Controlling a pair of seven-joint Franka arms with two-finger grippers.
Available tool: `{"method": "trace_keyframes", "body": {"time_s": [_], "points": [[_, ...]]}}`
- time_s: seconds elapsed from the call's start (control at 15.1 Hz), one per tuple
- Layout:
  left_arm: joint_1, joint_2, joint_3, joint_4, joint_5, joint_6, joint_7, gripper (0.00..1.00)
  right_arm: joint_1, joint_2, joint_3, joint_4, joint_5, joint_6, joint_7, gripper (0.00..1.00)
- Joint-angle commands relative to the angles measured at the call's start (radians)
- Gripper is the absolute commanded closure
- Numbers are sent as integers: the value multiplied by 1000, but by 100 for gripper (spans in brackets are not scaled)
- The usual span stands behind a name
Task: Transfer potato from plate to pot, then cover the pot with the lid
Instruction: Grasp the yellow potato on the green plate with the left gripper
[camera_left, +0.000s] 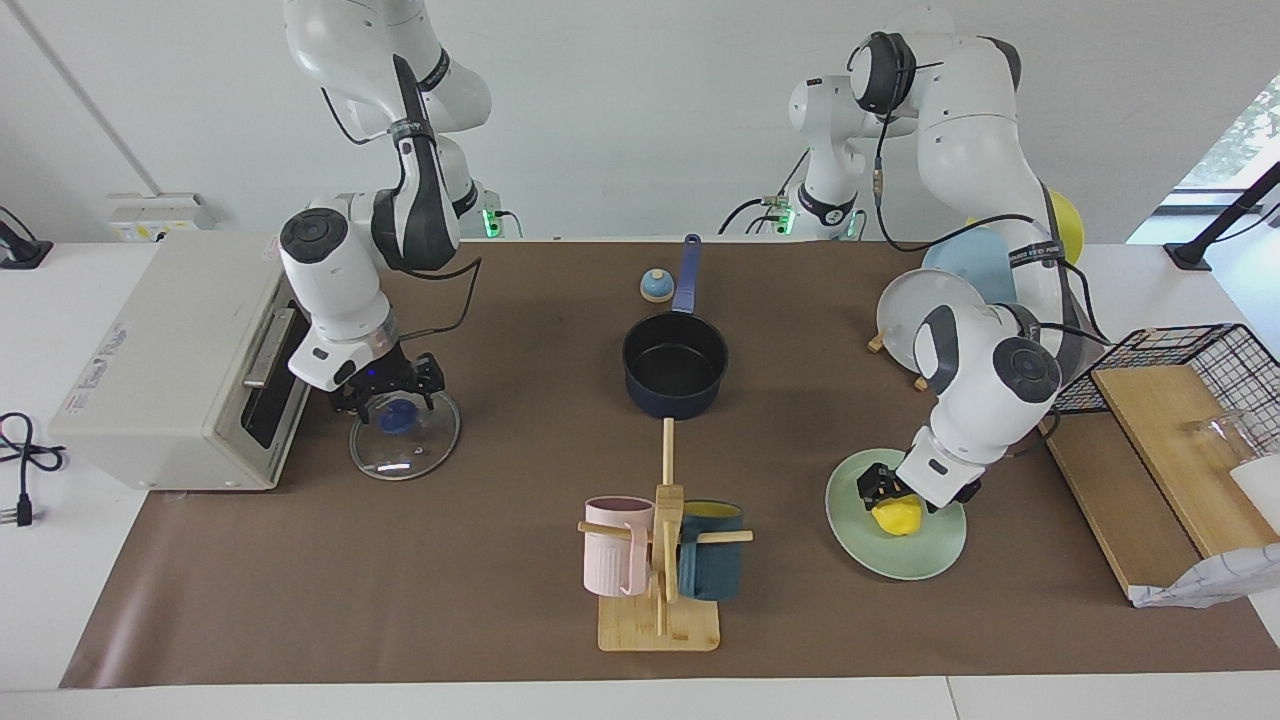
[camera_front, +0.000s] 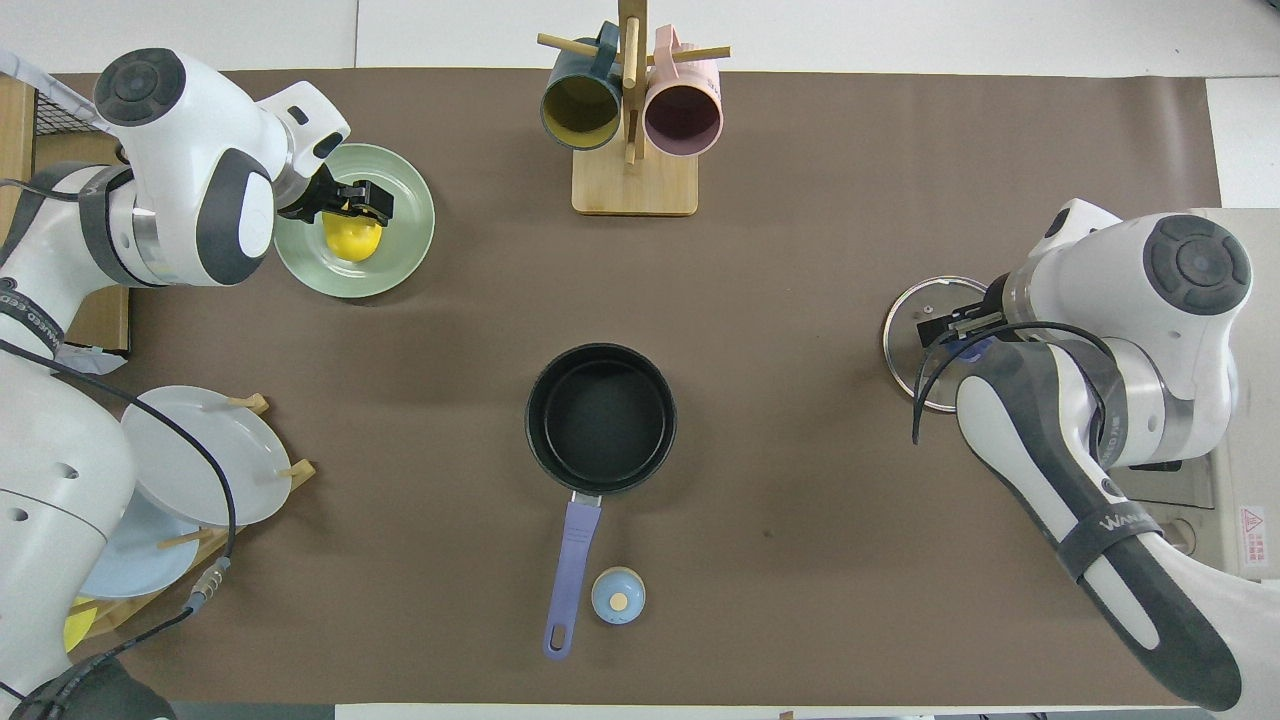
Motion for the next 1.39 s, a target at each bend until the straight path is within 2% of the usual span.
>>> {"method": "trace_keyframes", "body": {"time_s": [0.0,0.07,0.13,0.2,0.27,0.4,0.6,0.73,0.93,1.0,1.19,1.33], "points": [[-7,-23,9,-44,16,42,9,6,-6,0,6,-21,22,21,13,0],[-7,-21,9,-37,16,39,8,18,-5,-2,6,-29,22,21,13,0],[-7,-23,9,-28,16,33,6,43,-6,-3,6,-29,22,21,13,1],[-8,-23,10,-24,15,28,3,84,-6,-3,6,-31,22,21,13,7],[-8,-23,12,-18,15,13,2,100,-6,-3,6,-31,22,22,13,9],[-7,-35,12,19,9,-59,2,100,-8,-5,6,-32,22,21,10,9],[-2,-170,12,15,-66,-191,-23,100,-8,-5,6,-38,22,24,10,9],[-14,-247,6,15,-86,-266,-160,100,-9,-5,6,-38,22,25,10,9],[-120,-363,6,-16,-86,-359,-375,100,-11,-6,6,-43,22,27,8,10],[-172,-402,6,-51,-86,-385,-418,100,-11,-6,6,-43,22,27,3,13],[-296,-501,6,-200,-86,-345,-568,100,-20,-6,6,-48,22,37,-20,14],[-374,-544,6,-308,-86,-221,-638,100,-20,-6,6,-51,22,37,-17,16]]}}
